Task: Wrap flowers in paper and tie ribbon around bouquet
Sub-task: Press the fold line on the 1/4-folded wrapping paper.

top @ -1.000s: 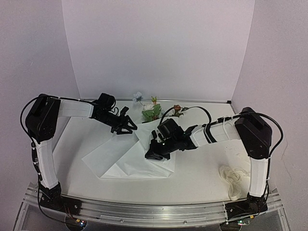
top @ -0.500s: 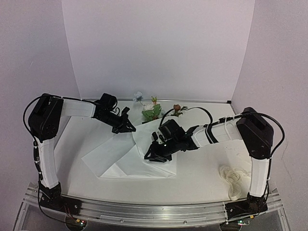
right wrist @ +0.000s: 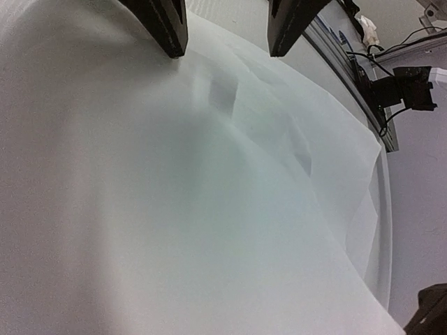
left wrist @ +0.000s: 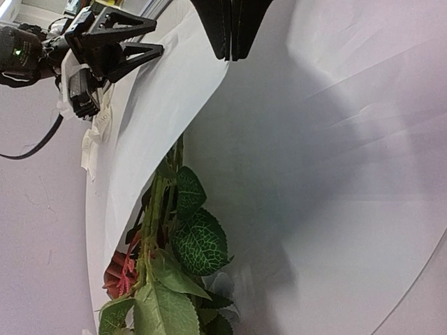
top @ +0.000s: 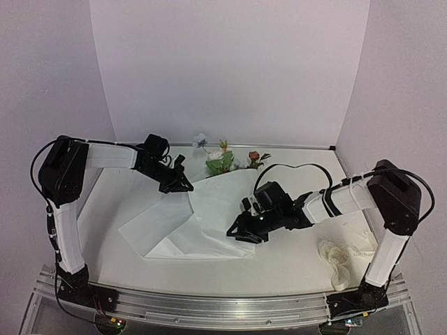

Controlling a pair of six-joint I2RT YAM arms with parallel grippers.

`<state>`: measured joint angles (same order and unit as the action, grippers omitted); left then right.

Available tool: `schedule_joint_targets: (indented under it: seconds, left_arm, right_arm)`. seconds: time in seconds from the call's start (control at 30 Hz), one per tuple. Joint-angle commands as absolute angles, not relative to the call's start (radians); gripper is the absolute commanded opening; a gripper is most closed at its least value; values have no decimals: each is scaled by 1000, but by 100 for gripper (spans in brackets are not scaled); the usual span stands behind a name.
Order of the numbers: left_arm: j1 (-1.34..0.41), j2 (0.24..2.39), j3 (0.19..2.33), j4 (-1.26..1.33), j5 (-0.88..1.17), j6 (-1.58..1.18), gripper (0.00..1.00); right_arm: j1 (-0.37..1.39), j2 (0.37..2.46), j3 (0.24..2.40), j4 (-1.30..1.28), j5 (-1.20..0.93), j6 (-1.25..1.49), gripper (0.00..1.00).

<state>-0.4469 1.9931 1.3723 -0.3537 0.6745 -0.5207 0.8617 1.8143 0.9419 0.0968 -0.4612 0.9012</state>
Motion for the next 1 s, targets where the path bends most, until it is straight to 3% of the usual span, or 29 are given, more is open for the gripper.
schedule_joint_targets:
  seconds: [0.0,0.53,0.63,0.77,0.87,0.97]
  left_arm:
    - [-445,1917,1358,-367,612,-506,0]
    - [-454,1920,1351,-391,464,-524,0]
    - [-454,1911,1401,-423,432,-497,4]
    - [-460,1908,1480,-493,387,-475,23]
    - [-485,1865,1510,-528,299,-471,46]
    - [-538,1818,1550,-556,221,-475,56]
  right_arm:
    - [836,1827,858,285,-436,983,38]
    - [832,1872,673,524,-417,1068,38]
    - [832,1873,667,535,-427,1070,40]
    - [832,1877,679,533,-452,1073,39]
    - [832,1898,687,535,-465,1083,36]
    - [835,1906,689,535,-475,1090,35]
